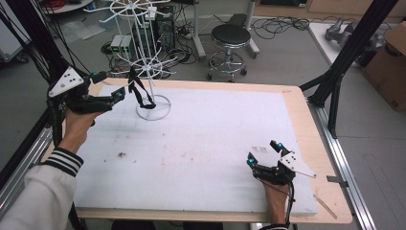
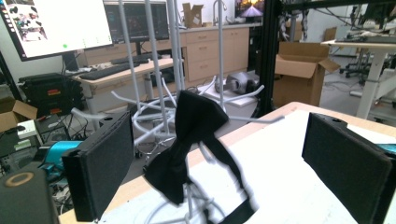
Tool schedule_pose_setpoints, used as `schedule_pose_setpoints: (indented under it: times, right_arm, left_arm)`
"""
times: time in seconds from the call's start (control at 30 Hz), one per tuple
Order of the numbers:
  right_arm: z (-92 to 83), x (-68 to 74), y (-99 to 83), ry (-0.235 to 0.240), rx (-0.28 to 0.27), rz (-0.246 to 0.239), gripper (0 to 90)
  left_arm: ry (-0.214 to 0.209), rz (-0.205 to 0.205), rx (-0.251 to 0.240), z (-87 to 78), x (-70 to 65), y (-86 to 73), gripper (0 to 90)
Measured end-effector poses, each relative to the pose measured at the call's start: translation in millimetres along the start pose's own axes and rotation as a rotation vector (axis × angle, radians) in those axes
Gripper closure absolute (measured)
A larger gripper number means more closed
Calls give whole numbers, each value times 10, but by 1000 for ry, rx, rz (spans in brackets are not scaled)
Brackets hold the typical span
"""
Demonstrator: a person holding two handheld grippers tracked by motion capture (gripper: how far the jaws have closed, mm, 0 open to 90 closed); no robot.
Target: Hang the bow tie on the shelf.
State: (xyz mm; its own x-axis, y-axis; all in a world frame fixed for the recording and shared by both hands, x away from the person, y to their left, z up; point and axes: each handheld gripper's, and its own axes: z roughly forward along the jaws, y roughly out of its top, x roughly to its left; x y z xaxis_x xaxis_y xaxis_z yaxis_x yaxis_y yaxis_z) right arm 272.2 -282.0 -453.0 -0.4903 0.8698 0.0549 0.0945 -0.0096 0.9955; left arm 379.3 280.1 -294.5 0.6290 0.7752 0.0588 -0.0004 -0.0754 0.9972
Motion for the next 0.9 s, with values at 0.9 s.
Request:
schedule_pose_setpoints:
  times: [0.9]
  right_arm:
    - [-2,11,1,2,2,-6,24]
  left_arm:
    - [-17,-67,-30,-498,-530,-1509,92]
